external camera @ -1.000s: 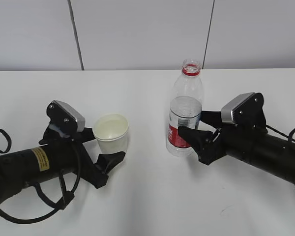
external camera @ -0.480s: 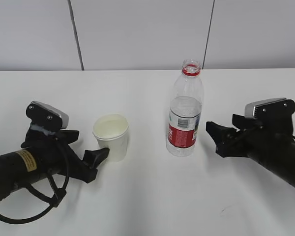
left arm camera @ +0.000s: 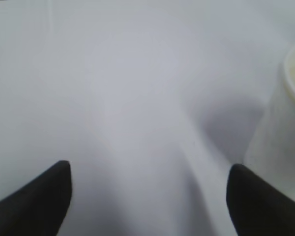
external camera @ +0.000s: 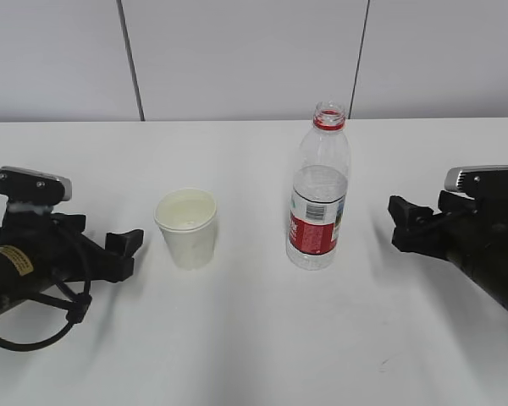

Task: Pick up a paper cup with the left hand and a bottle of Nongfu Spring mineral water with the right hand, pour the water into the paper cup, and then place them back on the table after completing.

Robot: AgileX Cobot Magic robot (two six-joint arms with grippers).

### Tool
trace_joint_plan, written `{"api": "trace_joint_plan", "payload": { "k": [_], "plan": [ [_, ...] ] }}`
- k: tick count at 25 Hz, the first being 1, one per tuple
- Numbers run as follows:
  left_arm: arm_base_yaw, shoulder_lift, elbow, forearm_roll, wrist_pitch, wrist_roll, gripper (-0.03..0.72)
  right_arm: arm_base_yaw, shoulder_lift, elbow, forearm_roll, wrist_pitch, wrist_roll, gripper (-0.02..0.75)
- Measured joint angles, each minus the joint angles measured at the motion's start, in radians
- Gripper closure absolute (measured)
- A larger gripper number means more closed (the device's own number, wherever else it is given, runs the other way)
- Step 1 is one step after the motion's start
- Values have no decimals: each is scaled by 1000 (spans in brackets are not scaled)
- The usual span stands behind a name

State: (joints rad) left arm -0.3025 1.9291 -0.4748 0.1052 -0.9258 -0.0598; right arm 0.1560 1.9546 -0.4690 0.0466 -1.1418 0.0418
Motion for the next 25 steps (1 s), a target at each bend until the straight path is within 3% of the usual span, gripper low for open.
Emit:
{"api": "trace_joint_plan", "payload": {
  "k": [7, 16, 20, 25],
  "plan": [
    [55, -1, 0, 0, 22, 0, 102, 0, 0, -5, 43, 2, -2, 164],
    [127, -101, -50, 1, 325, 0, 102, 0, -17, -73, 61, 141, -2, 164],
    [140, -157, -101, 1, 445, 0, 104, -2, -73, -108, 81, 281, -2, 164],
    [140, -177, -177, 2, 638, 0, 104, -57, -143, -184, 81, 571, -2, 164]
  ]
}}
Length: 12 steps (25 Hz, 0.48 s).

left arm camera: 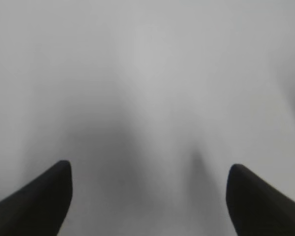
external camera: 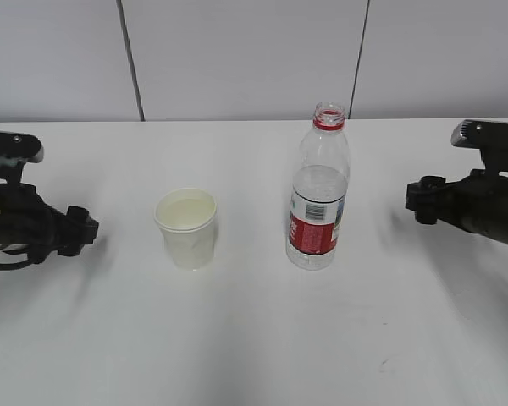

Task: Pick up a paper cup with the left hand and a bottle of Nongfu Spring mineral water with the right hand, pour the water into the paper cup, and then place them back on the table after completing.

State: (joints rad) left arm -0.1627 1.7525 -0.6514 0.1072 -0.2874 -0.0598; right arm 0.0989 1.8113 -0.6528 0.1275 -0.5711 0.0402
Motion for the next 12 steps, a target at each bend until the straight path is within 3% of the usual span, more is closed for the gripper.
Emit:
{"api": "trace_joint_plan", "payload": {
  "k": [5, 12],
  "plan": [
    [0, 0, -121, 3, 328, 0, 104, -62, -49, -114, -13, 362, 0, 164],
    [0, 0, -308, 19, 744, 0, 120, -69, -53, -355, -75, 936, 0, 167]
  ]
}}
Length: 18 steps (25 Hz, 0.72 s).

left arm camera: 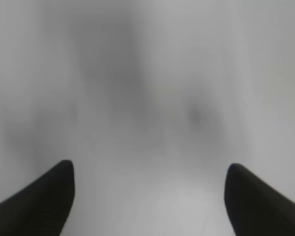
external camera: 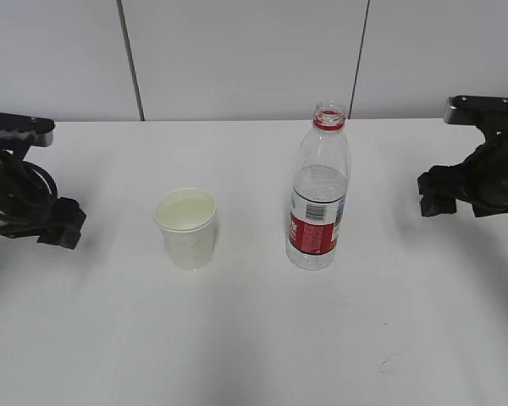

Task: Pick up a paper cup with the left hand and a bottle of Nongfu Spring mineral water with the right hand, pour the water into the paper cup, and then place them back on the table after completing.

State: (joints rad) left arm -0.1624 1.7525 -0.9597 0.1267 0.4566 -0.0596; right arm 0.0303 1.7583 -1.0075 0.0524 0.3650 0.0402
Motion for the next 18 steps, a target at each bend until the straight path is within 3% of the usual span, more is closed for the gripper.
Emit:
{"api": "trace_joint_plan", "payload": {
  "k": [10, 18],
  "plan": [
    [0, 0, -154, 24, 365, 2, 127, -2, 0, -262, -35, 516, 0, 167],
    [0, 0, -246, 5, 594, 9, 134, -2, 0, -344, -43, 730, -51, 168]
  ]
}}
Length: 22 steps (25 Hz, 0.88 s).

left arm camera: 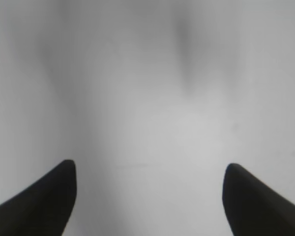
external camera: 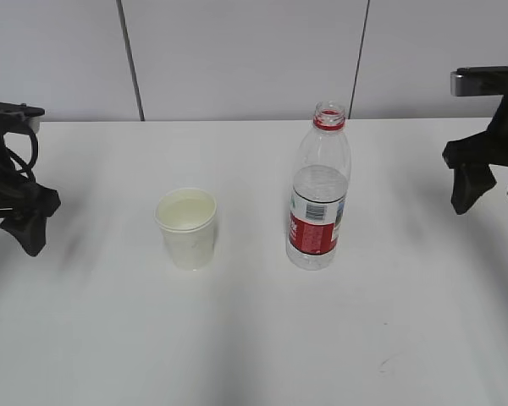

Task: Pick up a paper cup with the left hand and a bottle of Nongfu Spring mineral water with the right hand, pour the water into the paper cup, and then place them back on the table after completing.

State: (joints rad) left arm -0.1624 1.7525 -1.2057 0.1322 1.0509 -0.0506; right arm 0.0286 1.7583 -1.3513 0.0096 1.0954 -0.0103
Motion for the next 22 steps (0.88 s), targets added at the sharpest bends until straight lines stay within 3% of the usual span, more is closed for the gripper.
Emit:
{"api": "trace_joint_plan", "payload": {
  "k": [5, 10, 15, 22],
  "plan": [
    [9, 0, -58, -63, 83, 24, 134, 0, 55, -64, 9, 108, -47, 169],
    [72, 0, -80, -163, 152, 79, 134, 0, 93, -121, 25, 116, -65, 169],
    [137, -4, -81, -168, 159, 101, 134, 0, 93, -160, 27, 116, -72, 169],
    [144, -71, -70, -132, 160, 104, 134, 0, 75, -153, 27, 118, -76, 169]
  ]
}}
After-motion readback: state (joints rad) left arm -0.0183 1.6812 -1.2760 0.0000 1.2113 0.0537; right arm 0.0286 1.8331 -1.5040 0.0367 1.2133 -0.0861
